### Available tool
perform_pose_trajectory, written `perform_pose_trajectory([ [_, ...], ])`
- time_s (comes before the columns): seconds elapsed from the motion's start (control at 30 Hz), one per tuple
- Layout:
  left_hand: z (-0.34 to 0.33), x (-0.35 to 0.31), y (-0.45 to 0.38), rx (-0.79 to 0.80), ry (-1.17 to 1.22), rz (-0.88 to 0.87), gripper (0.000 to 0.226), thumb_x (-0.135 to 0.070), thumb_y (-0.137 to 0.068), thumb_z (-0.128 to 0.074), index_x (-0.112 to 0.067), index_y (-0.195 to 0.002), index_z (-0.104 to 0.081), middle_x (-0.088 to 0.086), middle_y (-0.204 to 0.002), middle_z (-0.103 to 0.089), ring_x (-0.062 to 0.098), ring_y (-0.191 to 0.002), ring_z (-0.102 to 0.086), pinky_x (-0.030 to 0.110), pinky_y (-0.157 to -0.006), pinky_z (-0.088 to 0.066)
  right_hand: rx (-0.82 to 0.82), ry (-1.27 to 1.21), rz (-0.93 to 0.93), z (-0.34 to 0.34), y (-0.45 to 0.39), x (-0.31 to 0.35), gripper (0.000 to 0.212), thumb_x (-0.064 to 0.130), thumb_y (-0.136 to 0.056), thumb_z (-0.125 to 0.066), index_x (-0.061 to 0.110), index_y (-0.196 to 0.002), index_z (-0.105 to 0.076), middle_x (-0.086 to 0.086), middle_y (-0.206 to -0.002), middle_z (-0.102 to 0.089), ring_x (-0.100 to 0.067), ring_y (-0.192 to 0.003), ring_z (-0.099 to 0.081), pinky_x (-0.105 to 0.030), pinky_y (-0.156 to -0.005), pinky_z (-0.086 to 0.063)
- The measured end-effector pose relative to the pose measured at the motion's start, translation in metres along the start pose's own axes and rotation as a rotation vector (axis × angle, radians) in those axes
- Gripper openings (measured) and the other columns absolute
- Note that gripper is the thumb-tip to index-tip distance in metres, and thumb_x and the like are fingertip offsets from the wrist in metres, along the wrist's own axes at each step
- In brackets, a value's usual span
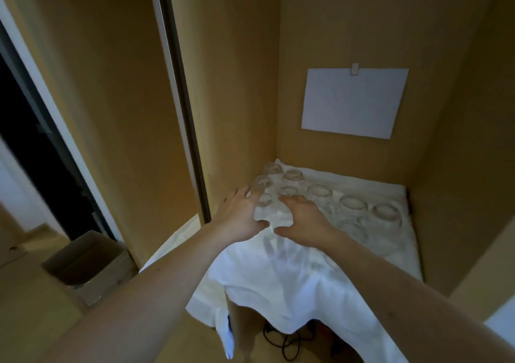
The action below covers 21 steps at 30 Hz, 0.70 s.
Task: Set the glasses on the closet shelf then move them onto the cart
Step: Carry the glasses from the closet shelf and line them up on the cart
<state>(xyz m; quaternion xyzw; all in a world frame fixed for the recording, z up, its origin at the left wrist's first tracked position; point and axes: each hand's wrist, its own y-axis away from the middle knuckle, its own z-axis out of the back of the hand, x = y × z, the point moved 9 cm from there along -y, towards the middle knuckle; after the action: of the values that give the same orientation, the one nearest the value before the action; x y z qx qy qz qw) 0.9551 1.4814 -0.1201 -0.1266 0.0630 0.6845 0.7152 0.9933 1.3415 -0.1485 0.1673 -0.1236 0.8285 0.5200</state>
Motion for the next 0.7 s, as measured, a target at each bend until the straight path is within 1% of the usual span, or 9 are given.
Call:
perform_pose_trajectory([
  [0.13, 0.003, 0.008, -0.026, -0.001, 0.056, -0.088, 0.081, -0.049, -0.085, -0.073, -0.035, -0.154, -0.033, 0.004, -0.154, -0.035, 0.032, -0.14, -0.034, 0.044, -0.112, -0.036, -0.038, -0.001, -0.077, 0.004, -0.007, -0.005, 0.09, 0.055, -0.078, -0.072, 0.029, -0.155, -0.032, -0.004, -0.156, -0.038, -0.029, -0.142, -0.037, -0.046, -0.111, -0.04],
  [0.23, 0.001, 0.012, -0.04, 0.02, 0.075, -0.125, 0.077, -0.051, -0.084, -0.073, -0.032, -0.15, -0.039, 0.002, -0.151, -0.036, 0.032, -0.138, -0.035, 0.045, -0.11, -0.038, -0.054, -0.001, -0.132, 0.005, -0.008, -0.009, 0.087, 0.054, -0.08, -0.073, 0.032, -0.154, -0.033, -0.004, -0.156, -0.037, -0.029, -0.142, -0.037, -0.045, -0.112, -0.039],
  [0.33, 0.001, 0.014, -0.055, 0.02, 0.087, -0.162, 0.073, -0.054, -0.081, -0.073, -0.029, -0.144, -0.046, 0.002, -0.144, -0.043, 0.031, -0.134, -0.04, 0.046, -0.107, -0.041, -0.082, 0.017, -0.177, 0.005, -0.007, -0.011, 0.084, 0.051, -0.081, -0.074, 0.033, -0.153, -0.034, -0.005, -0.153, -0.04, -0.029, -0.139, -0.039, -0.042, -0.112, -0.039],
  [0.47, 0.0, 0.016, -0.068, 0.028, 0.079, -0.205, 0.075, -0.057, -0.082, -0.07, -0.028, -0.146, -0.044, 0.004, -0.151, -0.04, 0.031, -0.136, -0.04, 0.049, -0.106, -0.043, -0.11, 0.036, -0.242, 0.005, -0.005, -0.015, 0.084, 0.052, -0.08, -0.074, 0.03, -0.152, -0.036, -0.006, -0.149, -0.045, -0.03, -0.137, -0.043, -0.042, -0.11, -0.041],
  [0.57, -0.001, 0.017, -0.075, 0.04, 0.089, -0.248, 0.077, -0.057, -0.082, -0.069, -0.027, -0.148, -0.042, 0.005, -0.156, -0.034, 0.032, -0.137, -0.04, 0.049, -0.106, -0.044, -0.127, 0.026, -0.28, 0.004, -0.007, -0.015, 0.087, 0.053, -0.079, -0.073, 0.03, -0.154, -0.034, -0.006, -0.151, -0.044, -0.029, -0.138, -0.042, -0.043, -0.111, -0.04],
  [0.7, 0.001, 0.019, -0.091, 0.061, 0.122, -0.269, 0.085, -0.056, -0.079, -0.069, -0.03, -0.152, -0.036, 0.004, -0.155, -0.036, 0.031, -0.138, -0.038, 0.049, -0.108, -0.043, -0.127, 0.028, -0.31, 0.006, -0.017, -0.015, 0.086, 0.051, -0.083, -0.073, 0.028, -0.155, -0.032, -0.007, -0.153, -0.041, -0.029, -0.14, -0.039, -0.043, -0.112, -0.04],
])
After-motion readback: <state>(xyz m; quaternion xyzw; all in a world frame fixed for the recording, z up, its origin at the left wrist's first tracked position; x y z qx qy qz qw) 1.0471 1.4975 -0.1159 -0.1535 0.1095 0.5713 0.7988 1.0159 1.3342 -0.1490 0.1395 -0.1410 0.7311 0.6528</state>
